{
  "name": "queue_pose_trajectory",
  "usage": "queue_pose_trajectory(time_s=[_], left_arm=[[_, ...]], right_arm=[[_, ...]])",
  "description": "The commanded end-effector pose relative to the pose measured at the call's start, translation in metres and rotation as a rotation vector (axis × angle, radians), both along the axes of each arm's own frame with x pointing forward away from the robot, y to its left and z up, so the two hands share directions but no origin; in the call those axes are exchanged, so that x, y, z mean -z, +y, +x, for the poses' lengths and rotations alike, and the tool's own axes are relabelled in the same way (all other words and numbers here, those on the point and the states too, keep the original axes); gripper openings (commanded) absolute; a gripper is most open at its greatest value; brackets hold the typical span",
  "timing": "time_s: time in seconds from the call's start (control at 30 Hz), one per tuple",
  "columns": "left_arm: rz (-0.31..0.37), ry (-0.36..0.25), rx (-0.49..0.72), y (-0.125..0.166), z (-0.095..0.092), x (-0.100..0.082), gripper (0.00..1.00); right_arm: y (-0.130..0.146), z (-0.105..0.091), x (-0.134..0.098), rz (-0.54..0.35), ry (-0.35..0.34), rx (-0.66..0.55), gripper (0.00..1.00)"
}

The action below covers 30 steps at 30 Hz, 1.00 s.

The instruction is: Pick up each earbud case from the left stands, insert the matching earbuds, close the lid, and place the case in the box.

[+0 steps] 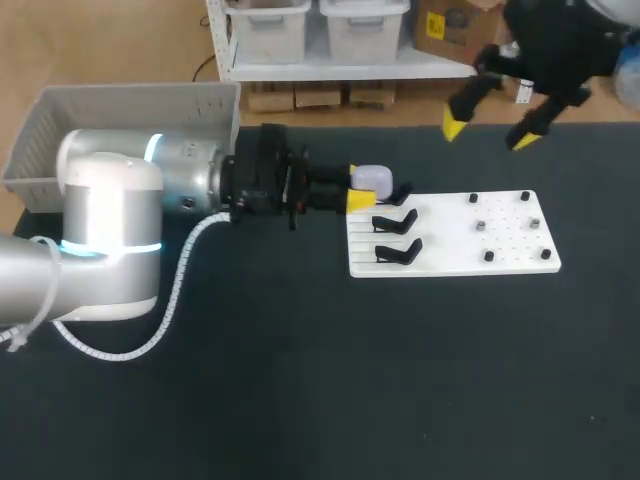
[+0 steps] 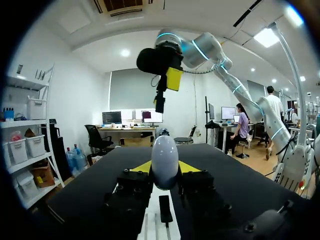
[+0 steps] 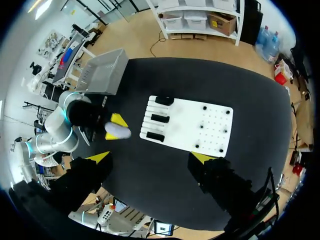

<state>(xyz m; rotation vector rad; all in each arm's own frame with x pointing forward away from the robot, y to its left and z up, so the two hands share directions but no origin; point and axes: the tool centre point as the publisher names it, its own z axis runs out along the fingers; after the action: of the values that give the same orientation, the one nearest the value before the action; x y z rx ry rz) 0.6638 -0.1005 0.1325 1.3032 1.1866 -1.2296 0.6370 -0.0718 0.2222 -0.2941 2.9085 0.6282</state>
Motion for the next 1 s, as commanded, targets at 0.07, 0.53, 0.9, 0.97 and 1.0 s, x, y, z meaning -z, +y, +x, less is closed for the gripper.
queue_pose_trajectory(time_s=[0.07,0.53,0.9,0.97,1.0], left_arm=[[0.011,-0.029,-0.179,0.052,-0.023,-0.038,0.00],[0.196,-0.158,-0.630,0.194,0.051,-0.063,0.00],[0.331,-0.065,-0.851,0.291,0.162,-0.028,0.00],[0.346,-0.047,-0.855,0.303,0.174,-0.025,0.00],[0.361,-0.044,-0.861,0.309,0.180,-0.024,0.00]], right_arm=[[-0.021,-0.041,-0.006,0.054,-0.188,0.103,1.00],[-0.021,-0.041,-0.006,0.054,-0.188,0.103,1.00],[-0.021,-0.041,-0.006,0.054,-0.188,0.103,1.00],[-0.021,-0.041,-0.006,0.054,-0.188,0.103,1.00],[-0.021,-0.041,-0.006,0.054,-0.188,0.103,1.00]])
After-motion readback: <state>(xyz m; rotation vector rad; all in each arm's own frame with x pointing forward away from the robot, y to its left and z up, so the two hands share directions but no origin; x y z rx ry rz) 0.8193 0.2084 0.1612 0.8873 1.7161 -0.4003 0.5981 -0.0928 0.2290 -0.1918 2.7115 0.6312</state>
